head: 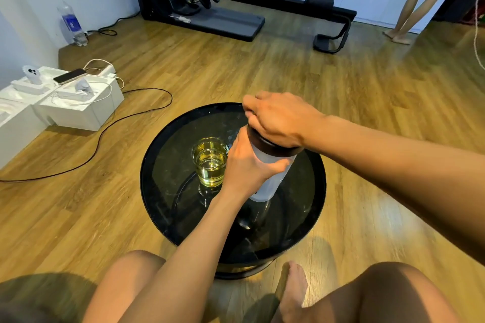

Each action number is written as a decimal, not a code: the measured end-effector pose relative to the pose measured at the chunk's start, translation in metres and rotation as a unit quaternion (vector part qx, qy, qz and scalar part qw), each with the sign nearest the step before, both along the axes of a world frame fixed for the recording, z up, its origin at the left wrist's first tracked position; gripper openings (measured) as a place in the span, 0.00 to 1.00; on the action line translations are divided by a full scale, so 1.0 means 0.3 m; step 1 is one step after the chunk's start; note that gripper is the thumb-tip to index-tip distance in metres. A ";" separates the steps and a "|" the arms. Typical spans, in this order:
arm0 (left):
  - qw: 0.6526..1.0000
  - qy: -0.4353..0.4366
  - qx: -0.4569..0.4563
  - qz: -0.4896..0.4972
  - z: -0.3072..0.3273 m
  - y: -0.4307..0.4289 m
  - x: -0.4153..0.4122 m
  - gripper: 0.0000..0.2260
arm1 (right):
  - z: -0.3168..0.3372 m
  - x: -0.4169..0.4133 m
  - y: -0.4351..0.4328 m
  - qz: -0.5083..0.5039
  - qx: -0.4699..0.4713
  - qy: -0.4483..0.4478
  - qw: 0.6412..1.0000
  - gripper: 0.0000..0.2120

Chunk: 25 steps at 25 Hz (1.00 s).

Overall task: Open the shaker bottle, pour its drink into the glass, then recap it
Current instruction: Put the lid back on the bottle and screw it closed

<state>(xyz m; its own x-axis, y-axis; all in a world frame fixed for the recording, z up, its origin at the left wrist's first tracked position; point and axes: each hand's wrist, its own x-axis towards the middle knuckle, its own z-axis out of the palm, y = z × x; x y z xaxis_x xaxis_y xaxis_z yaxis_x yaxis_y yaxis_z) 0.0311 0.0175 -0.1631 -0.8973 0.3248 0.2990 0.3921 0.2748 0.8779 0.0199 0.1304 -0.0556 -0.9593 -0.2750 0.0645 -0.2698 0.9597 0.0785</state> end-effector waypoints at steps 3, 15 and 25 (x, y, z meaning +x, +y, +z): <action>1.000 -0.011 0.003 -0.007 0.004 -0.003 0.006 0.37 | 0.010 -0.004 0.000 -0.017 -0.013 -0.028 0.999 0.17; 1.000 -0.018 0.003 -0.018 0.012 0.002 0.007 0.34 | 0.038 -0.010 0.004 -0.077 -0.069 -0.071 0.992 0.13; 1.000 -0.006 0.028 0.002 0.009 0.030 0.041 0.35 | 0.015 -0.005 -0.033 -0.163 -0.088 -0.031 0.982 0.07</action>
